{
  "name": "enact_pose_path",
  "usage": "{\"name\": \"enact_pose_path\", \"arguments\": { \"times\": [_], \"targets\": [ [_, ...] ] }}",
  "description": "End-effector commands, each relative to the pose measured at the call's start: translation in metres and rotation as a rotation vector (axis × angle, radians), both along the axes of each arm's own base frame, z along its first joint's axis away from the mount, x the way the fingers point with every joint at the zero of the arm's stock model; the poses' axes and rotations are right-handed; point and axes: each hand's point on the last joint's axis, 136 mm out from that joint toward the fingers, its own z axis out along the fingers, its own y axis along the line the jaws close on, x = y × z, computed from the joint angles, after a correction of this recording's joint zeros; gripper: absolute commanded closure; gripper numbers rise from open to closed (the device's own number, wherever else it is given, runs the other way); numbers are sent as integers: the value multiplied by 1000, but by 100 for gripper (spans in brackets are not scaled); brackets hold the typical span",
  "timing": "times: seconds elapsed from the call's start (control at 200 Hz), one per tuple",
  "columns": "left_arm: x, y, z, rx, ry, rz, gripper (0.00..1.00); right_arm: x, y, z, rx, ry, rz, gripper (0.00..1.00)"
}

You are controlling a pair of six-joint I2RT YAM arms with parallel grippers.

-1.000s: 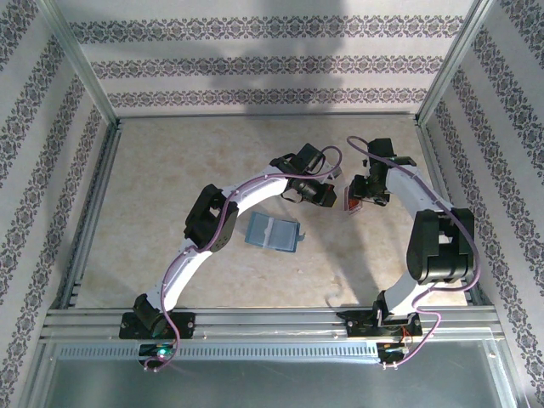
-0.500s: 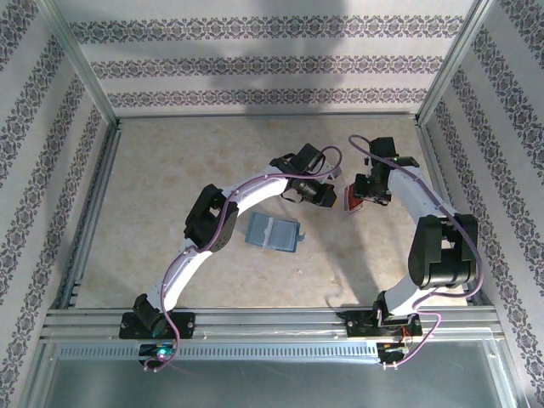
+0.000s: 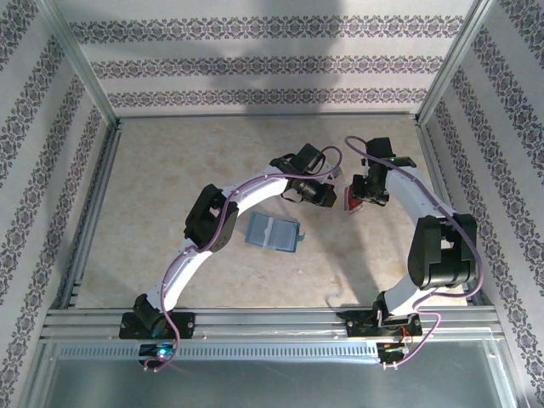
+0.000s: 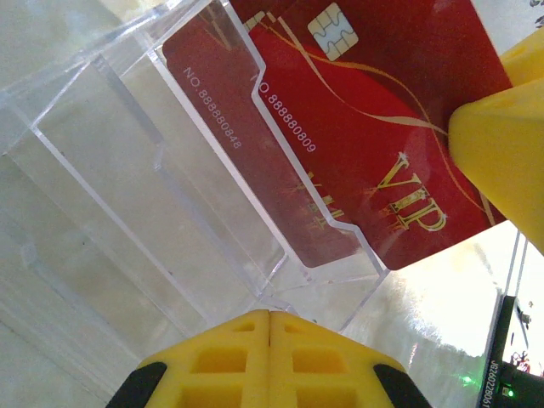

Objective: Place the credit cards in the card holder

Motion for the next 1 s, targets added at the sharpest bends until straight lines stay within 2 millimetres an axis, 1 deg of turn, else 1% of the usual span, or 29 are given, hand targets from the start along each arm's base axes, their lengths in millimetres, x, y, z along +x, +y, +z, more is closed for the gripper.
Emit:
{"name": "enact_pose_path", "arguments": {
  "times": [0.0,0.195,0.32,0.56,0.65,0.994],
  "targets": [
    [-21,10,-46,129,51,-11,100,-13,-5,8,-47,10,17,75],
    [-21,10,-48,132,51,-12,100,-15,-8,8,-62,15,11,77],
    [-21,10,-47,131,50,-13,100,-15,-7,8,-61,15,13,82],
    [-21,10,-48,134,47,-15,100,-15,-4,10,-49,10,20,87],
    [-22,10,-49,136,48,-16,100,-15,-3,11,-44,6,23,91],
    [-21,10,-48,134,44,-14,100,-17,5,19,-9,-14,40,93]
  ]
}}
